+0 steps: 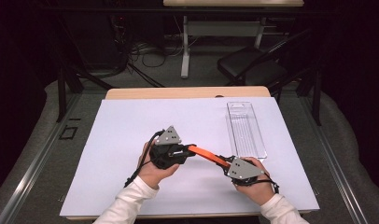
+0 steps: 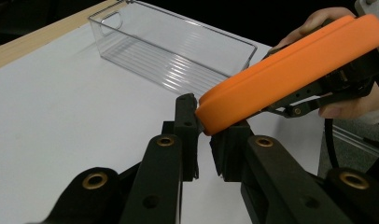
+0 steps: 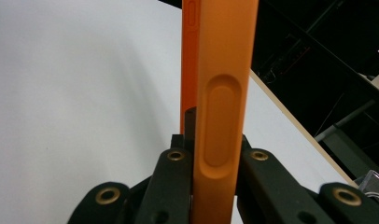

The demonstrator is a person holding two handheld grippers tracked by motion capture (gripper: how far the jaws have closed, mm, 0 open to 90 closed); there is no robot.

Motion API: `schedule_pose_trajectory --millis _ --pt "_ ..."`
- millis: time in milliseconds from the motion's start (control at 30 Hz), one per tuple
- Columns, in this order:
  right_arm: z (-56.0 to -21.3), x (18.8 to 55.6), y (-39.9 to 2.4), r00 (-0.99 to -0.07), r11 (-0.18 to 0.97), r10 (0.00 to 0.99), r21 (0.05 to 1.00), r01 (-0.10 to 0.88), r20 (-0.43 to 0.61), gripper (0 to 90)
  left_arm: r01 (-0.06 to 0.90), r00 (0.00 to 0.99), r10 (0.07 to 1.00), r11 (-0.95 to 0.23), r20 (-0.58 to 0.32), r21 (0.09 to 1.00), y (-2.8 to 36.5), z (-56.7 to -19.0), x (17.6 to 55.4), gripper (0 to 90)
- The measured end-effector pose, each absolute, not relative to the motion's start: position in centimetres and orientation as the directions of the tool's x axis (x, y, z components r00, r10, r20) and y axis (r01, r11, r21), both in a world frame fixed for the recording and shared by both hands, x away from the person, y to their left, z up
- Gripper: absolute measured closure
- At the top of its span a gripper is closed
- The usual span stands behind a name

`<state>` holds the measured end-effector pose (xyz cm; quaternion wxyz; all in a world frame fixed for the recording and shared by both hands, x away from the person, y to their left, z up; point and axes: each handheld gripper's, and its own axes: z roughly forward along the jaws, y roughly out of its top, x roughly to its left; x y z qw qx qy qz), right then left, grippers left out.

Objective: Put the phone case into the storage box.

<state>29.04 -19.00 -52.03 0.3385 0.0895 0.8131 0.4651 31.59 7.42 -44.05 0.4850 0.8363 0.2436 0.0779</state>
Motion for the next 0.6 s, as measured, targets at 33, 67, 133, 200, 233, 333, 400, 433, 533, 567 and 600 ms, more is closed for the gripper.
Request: schedule_pose_trajectory --millis 33,67,133,200,233,333,400,433,533,567,600 --pt "-52.03 29.02 -18.99 -0.754 0.552 0.463 0.817 -0.168 -0.467 85.6 0.333 0.868 0.484 -0.409 -0.107 0.850 7.41 -44.05 31.59 81.3" --pt "-52.04 29.03 -18.98 -0.754 0.552 0.462 0.817 -0.167 -0.466 85.5 0.332 0.868 0.485 -0.409 -0.106 0.850 7.41 -44.05 31.59 81.4" --pt "-52.05 29.04 -18.98 -0.755 0.551 0.463 0.818 -0.167 -0.465 85.1 0.339 0.866 0.487 -0.407 -0.112 0.848 7.41 -44.07 31.61 81.5" --pt "-52.07 29.05 -18.98 -0.755 0.550 0.463 0.818 -0.166 -0.465 84.6 0.344 0.866 0.486 -0.405 -0.119 0.847 7.45 -44.09 31.65 81.5" --pt "-52.08 29.04 -18.96 -0.751 0.552 0.465 0.817 -0.167 -0.468 84.2 0.347 0.863 0.490 -0.399 -0.123 0.849 7.42 -44.13 31.66 81.6" --pt "-52.12 29.03 -18.91 -0.752 0.554 0.464 0.816 -0.167 -0.469 83.9 0.356 0.862 0.490 -0.402 -0.131 0.844 7.48 -44.10 31.70 81.6" --pt "-52.13 29.00 -18.89 -0.753 0.554 0.464 0.816 -0.165 -0.467 83.5 0.358 0.861 0.492 -0.402 -0.131 0.843 7.50 -44.10 31.74 81.7" --pt "-52.14 29.00 -18.89 -0.752 0.553 0.466 0.817 -0.165 -0.467 83.2 0.361 0.860 0.492 -0.400 -0.135 0.842 7.51 -44.10 31.75 81.7" --pt "-52.12 29.00 -18.89 -0.751 0.550 0.468 0.819 -0.165 -0.466 82.5 0.365 0.858 0.495 -0.393 -0.141 0.844 7.55 -44.12 31.79 81.8" --pt "-52.12 28.98 -18.89 -0.751 0.550 0.468 0.819 -0.165 -0.466 82.2 0.368 0.858 0.493 -0.394 -0.144 0.842 7.58 -44.09 31.81 81.9" --pt "-52.11 28.96 -18.89 -0.751 0.551 0.467 0.818 -0.165 -0.466 82.0 0.369 0.858 0.492 -0.394 -0.146 0.842 7.60 -44.10 31.83 81.9"
